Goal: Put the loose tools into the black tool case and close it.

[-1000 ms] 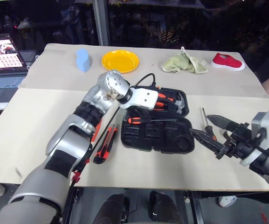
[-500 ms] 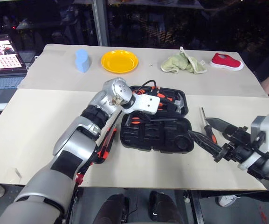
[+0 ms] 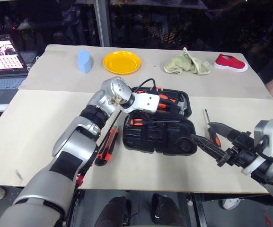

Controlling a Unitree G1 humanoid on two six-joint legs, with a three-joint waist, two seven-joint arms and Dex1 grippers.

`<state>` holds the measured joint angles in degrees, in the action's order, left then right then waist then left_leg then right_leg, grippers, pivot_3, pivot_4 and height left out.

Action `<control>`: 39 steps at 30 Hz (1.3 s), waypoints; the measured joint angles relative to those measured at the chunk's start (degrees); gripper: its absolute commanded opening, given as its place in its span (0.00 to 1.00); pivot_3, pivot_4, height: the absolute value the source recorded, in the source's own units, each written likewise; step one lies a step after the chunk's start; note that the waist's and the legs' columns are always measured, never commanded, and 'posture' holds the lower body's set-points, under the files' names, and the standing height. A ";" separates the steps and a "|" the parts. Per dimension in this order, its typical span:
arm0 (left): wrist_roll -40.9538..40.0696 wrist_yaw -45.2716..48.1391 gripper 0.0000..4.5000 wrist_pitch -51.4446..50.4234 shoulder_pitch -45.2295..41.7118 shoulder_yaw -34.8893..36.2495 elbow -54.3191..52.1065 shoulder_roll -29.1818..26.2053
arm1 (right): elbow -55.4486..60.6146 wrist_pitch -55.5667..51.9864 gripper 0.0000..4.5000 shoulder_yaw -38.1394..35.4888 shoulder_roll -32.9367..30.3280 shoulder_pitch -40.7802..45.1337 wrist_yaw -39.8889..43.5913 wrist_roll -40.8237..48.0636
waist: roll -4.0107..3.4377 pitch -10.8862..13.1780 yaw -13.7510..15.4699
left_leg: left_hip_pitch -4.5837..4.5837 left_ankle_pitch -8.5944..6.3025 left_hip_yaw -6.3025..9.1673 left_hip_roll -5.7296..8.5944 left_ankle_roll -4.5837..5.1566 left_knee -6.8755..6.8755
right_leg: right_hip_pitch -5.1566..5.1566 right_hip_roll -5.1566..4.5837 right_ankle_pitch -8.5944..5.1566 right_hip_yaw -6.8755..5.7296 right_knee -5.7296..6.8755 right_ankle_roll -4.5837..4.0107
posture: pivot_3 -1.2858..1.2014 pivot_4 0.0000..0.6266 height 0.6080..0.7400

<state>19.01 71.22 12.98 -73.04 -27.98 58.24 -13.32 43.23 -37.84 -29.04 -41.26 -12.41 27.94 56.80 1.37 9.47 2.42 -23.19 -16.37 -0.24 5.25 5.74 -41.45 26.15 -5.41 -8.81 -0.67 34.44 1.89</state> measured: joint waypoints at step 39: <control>-26.37 19.91 0.47 -27.20 9.10 15.95 -17.04 -16.36 | -2.19 -0.12 1.00 -15.28 1.45 -13.96 0.72 -5.86 | -0.22 -0.16 -1.81 | 0.11 -0.08 -0.09 -0.04 0.10 -0.27 | 0.07 0.03 -0.03 0.20 0.57 -0.01 | 0.52 0.24 1.00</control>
<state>-7.37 91.13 -14.23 -63.94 -12.03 41.20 -29.68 41.04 -37.96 -44.32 -39.81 -26.37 28.66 50.94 1.15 9.31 0.61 -23.07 -16.45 -0.33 5.21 5.83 -41.72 26.22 -5.38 -8.84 -0.46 35.01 1.88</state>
